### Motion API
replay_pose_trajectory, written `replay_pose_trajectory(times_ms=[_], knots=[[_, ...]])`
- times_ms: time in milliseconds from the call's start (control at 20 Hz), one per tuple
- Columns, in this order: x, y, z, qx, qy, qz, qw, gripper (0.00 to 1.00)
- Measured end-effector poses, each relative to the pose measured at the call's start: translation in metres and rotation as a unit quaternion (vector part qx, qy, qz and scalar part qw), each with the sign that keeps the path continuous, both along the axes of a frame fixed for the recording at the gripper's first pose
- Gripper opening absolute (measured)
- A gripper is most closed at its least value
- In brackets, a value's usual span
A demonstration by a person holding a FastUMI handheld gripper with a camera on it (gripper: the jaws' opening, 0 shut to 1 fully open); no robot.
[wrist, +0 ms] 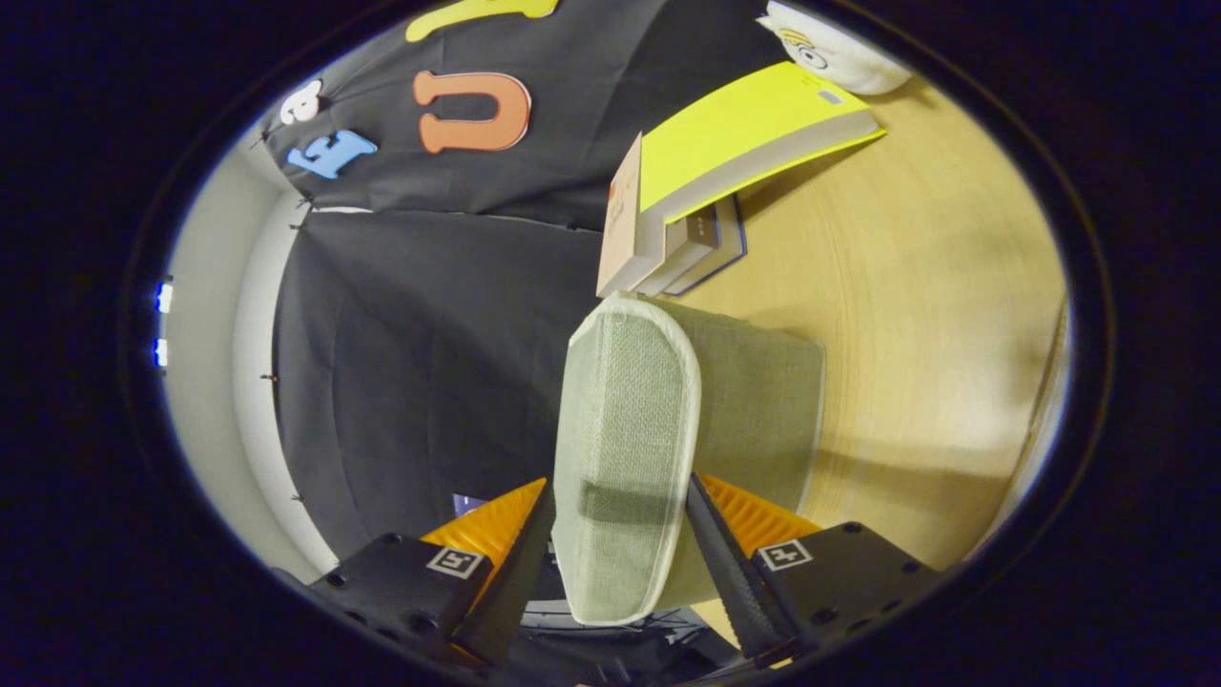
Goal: Open the storage box then place both shoes into the box .Put the left shoe in first, then the right shoe, with the right side of both shoes facing outward in a uniform manner.
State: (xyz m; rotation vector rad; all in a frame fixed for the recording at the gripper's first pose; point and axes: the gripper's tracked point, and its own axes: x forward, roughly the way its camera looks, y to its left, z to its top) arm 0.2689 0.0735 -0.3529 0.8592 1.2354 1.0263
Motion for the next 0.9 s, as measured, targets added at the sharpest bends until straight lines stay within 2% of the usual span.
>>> replay_pose_trajectory(times_ms=[100,350,750,800,850,900], knots=[[0.002,0.004,-0.007,0.001,0.020,0.012,1.000,0.82],[0.000,0.006,-0.007,0.019,0.042,0.014,0.999,0.73],[0.000,-0.004,-0.002,-0.063,0.051,-0.002,0.997,0.61],[-0.002,-0.002,-0.002,-0.079,0.044,0.003,0.996,0.54],[-0.003,-0.005,-0.001,-0.094,0.034,0.003,0.995,0.53],[0.000,-0.009,0.004,-0.103,0.033,-0.008,0.994,0.43]])
